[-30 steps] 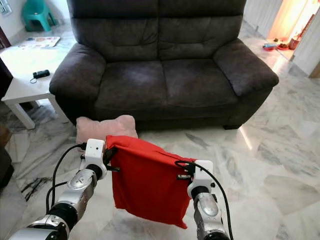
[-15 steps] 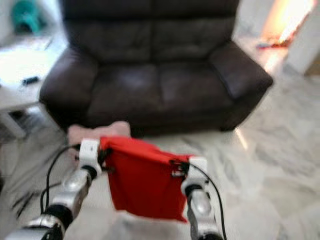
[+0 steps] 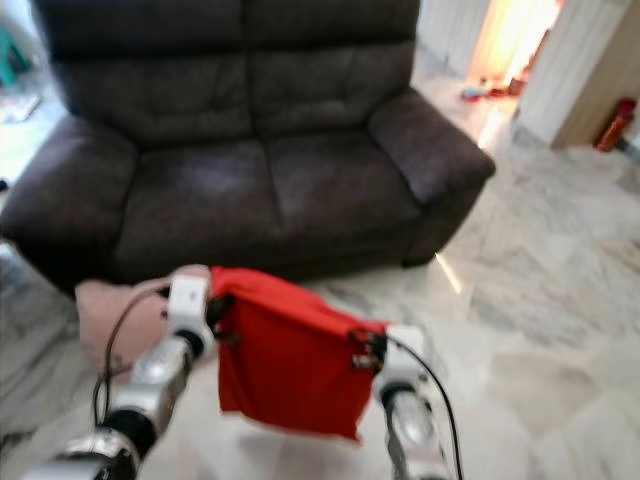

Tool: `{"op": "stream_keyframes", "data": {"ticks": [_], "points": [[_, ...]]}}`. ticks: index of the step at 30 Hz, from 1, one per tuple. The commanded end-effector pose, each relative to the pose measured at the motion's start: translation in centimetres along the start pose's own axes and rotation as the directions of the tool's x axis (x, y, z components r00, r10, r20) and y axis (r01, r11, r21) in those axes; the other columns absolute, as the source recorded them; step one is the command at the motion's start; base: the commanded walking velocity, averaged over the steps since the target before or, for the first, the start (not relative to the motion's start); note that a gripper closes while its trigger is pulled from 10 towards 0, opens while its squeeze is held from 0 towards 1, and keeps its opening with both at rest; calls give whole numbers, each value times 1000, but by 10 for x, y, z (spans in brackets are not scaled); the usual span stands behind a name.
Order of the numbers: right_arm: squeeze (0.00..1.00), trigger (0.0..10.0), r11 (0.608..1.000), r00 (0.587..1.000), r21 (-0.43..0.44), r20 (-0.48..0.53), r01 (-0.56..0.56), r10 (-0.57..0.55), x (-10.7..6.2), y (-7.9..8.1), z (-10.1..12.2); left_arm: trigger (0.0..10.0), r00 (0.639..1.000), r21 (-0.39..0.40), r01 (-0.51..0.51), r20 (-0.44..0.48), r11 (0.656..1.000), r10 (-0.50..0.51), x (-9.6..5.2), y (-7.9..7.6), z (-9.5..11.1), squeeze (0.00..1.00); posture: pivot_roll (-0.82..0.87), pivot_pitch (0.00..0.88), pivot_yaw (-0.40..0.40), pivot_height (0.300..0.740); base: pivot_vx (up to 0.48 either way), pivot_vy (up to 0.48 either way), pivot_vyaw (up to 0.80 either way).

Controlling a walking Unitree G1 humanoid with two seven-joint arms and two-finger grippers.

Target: Move the pillow to the sofa from floor

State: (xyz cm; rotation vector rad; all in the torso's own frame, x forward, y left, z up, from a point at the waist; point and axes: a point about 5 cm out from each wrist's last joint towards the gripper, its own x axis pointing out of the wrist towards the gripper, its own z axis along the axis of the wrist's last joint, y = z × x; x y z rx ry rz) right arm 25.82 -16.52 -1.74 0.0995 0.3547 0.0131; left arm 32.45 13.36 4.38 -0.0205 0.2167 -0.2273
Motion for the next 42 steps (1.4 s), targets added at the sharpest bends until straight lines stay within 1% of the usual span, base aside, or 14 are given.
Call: {"op": "stream_keyframes", "data": {"ticks": [1,14,19,22,42], "points": [[0,10000,1000,996,15,86,21,-22,8,0,19,10000,995,0,-72,65,997,72,0,20,15,0,-19,0,-30,740,326,0,0],[0,10000,1000,997,18,74,24,-26,13,5,21,10000,996,-1,-67,66,998,67,1,19,16,0,-22,0,-29,740,335,0,0],[0,10000,999,995,15,90,37,-38,13,-3,25,10000,996,-2,-63,63,998,63,1,19,16,0,-24,0,-29,740,350,0,0],[0,10000,999,995,8,94,33,-34,13,-5,26,10000,996,-3,-61,65,998,62,1,18,16,0,-23,0,-29,740,350,0,0],[0,10000,1000,993,-13,114,24,-22,13,-4,30,10000,996,-4,-64,63,998,64,0,19,14,0,-21,0,-34,740,354,0,0]]}}
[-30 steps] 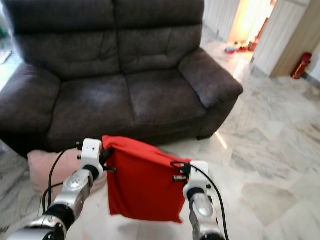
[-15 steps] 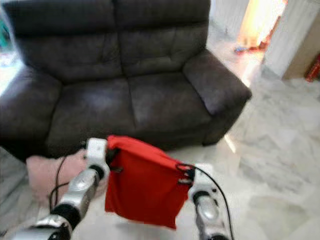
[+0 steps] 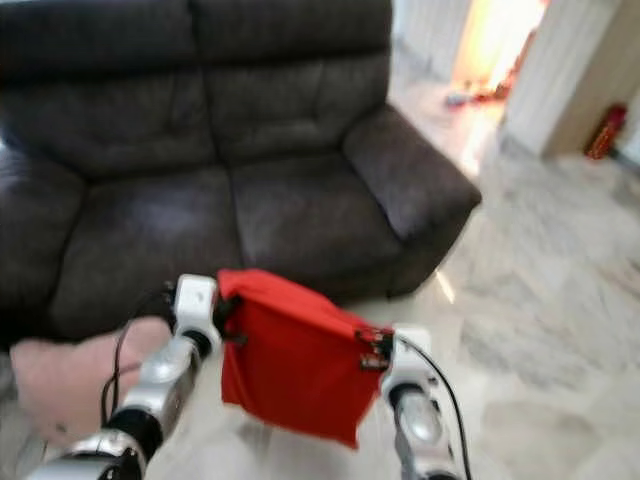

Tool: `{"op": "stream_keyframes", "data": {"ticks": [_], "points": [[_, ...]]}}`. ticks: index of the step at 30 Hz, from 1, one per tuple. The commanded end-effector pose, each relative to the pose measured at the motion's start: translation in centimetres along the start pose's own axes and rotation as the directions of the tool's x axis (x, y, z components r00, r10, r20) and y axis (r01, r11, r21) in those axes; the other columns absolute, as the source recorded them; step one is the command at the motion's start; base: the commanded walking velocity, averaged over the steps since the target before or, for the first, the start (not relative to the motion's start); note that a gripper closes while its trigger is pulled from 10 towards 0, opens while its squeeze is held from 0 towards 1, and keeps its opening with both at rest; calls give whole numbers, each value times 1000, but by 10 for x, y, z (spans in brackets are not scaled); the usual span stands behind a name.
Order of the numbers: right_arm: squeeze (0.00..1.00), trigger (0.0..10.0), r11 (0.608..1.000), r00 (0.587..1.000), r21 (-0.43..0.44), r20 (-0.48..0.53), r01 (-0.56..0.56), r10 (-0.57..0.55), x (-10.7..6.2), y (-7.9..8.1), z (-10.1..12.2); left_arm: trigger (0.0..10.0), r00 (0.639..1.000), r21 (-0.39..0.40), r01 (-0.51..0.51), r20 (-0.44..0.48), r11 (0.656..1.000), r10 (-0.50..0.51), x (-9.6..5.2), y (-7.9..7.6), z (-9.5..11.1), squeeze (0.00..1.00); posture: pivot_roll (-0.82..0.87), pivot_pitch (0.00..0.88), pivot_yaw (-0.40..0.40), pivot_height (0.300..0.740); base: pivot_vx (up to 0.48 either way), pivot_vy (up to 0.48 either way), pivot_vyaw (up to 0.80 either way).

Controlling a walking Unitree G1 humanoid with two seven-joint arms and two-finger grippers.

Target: Move the pillow to the sofa from floor

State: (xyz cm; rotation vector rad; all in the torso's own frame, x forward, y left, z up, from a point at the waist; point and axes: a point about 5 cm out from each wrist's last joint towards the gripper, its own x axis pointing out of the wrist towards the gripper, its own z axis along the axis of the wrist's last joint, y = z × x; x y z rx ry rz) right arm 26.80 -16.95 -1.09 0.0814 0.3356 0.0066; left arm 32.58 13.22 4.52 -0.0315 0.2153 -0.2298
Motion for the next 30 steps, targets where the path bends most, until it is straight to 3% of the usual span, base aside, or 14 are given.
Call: {"op": "stream_keyframes", "data": {"ticks": [1,5,11,19,26,30], "points": [[0,10000,1000,995,4,94,15,-15,7,-1,20,10000,996,6,-68,61,998,67,-1,20,13,0,-19,0,-36,740,360,0,0],[0,10000,1000,994,-9,107,6,-5,7,-1,23,10000,996,5,-72,60,997,72,-1,20,13,0,-18,0,-38,740,360,0,111],[0,10000,1000,993,-11,118,-2,3,8,0,25,10000,995,2,-73,62,997,73,0,19,13,0,-19,0,-39,740,361,0,763],[0,10000,1000,993,-9,121,-7,8,9,1,28,10000,995,0,-79,63,997,79,0,20,14,0,-16,0,-42,740,366,0,0],[0,10000,1000,996,5,94,1,-1,9,-3,23,10000,995,-3,-82,63,997,82,0,20,15,0,-17,0,-42,740,367,0,653],[0,10000,1000,996,4,87,4,-5,8,-5,22,10000,995,-4,-81,62,997,81,0,20,14,0,-17,0,-42,740,366,0,0]]}}
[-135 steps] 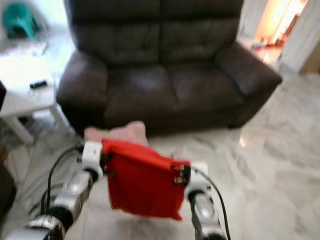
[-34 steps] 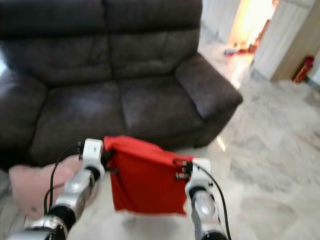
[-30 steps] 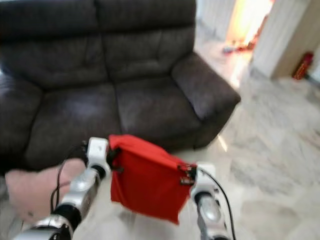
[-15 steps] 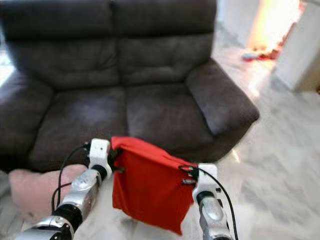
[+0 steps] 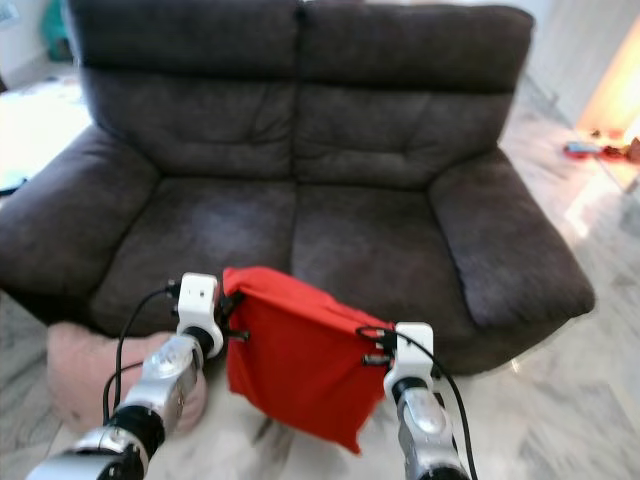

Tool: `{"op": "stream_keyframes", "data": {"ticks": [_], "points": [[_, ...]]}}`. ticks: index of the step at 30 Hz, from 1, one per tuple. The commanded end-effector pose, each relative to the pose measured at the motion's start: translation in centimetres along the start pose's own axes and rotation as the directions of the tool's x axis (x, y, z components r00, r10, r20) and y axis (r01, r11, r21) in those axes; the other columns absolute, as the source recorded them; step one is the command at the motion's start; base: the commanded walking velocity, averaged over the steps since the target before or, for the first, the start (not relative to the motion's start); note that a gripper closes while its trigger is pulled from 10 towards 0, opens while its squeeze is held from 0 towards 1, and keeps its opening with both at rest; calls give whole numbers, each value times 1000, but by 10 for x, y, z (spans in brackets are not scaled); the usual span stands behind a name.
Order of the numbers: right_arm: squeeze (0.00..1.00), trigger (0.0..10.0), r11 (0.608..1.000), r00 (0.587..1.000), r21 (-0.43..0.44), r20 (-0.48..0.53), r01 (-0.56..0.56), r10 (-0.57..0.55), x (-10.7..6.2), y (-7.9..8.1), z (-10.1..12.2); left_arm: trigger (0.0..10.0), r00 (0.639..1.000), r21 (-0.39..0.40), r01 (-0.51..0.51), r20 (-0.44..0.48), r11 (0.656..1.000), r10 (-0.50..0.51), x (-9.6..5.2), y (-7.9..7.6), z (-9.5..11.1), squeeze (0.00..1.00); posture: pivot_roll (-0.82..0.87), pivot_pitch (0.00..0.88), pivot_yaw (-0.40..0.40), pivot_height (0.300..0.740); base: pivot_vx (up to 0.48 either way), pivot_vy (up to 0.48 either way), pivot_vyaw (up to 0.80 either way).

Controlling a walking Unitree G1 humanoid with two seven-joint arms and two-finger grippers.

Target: Move the pillow to the sofa from floor

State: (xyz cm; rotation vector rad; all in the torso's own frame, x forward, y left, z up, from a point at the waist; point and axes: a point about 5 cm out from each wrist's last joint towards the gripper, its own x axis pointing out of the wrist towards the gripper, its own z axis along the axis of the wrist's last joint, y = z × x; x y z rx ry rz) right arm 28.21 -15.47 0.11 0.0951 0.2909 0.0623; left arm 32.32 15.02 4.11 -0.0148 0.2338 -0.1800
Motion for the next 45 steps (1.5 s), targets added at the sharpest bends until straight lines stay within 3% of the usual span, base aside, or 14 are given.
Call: {"op": "stream_keyframes", "data": {"ticks": [1,8,20,30,45], "points": [[0,10000,998,997,2,41,66,-66,-2,-21,7,10000,996,-14,-30,79,999,31,5,2,18,0,-17,0,-42,740,364,0,0],[0,10000,998,997,5,34,66,-66,-2,-22,6,10000,996,-4,-32,86,999,32,5,3,19,0,-15,0,-45,740,341,0,0],[0,10000,998,995,13,76,59,-60,4,-11,16,10000,996,3,-32,83,999,32,4,4,18,0,-18,0,-40,740,0,0,0],[0,10000,997,986,20,143,78,-80,0,-16,25,10000,996,17,-26,84,1000,24,5,2,18,0,-22,0,-36,740,0,0,0],[0,10000,996,986,31,142,85,-89,-1,-17,27,10000,996,9,-23,82,1000,22,5,1,17,0,-19,0,-43,740,0,0,-165]]}}
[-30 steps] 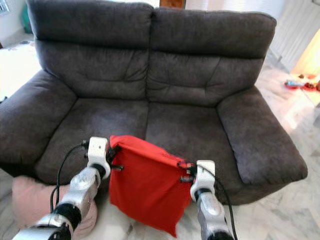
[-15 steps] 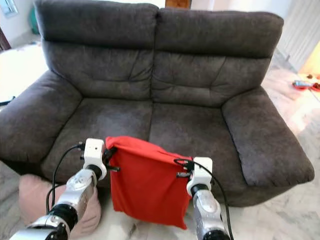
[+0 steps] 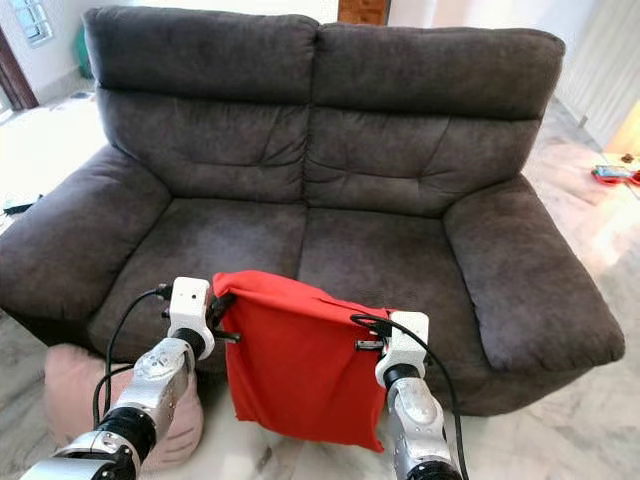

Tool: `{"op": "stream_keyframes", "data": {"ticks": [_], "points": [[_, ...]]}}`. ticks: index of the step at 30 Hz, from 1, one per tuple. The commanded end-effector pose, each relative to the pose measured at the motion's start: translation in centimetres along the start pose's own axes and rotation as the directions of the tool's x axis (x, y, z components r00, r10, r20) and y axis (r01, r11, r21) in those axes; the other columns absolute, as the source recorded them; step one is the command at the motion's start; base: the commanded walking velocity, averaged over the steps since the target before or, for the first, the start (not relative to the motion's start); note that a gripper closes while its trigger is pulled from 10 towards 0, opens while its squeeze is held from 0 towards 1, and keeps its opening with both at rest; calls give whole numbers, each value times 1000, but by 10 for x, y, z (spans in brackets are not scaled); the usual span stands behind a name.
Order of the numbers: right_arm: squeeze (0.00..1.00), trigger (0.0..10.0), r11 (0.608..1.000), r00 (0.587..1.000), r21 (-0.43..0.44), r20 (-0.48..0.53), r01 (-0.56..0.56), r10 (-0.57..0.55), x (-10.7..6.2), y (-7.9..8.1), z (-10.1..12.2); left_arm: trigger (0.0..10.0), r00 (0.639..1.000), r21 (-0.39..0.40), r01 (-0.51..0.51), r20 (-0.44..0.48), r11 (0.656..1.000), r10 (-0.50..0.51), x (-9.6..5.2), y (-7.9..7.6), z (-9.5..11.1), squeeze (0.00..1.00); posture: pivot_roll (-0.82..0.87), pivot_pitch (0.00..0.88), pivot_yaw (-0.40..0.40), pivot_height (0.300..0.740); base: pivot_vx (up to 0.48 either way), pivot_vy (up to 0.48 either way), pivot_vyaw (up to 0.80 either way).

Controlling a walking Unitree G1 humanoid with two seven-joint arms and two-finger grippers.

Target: Move the pillow to the sofa from floor

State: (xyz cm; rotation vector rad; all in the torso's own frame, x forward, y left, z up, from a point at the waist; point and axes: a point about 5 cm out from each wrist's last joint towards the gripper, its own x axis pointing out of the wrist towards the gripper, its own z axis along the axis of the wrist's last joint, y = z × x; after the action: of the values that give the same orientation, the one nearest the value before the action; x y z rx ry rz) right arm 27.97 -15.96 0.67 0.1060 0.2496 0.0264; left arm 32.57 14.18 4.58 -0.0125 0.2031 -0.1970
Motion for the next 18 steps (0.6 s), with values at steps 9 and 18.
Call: {"op": "stream_keyframes", "data": {"ticks": [9,18], "points": [[0,10000,998,995,12,84,54,-55,5,-15,19,10000,998,3,-41,54,999,40,2,9,12,0,-19,0,-44,740,0,0,0],[0,10000,998,997,14,52,54,-55,5,-17,14,10000,998,8,-39,55,999,38,2,9,12,0,-20,0,-44,740,0,-320,-307]]}}
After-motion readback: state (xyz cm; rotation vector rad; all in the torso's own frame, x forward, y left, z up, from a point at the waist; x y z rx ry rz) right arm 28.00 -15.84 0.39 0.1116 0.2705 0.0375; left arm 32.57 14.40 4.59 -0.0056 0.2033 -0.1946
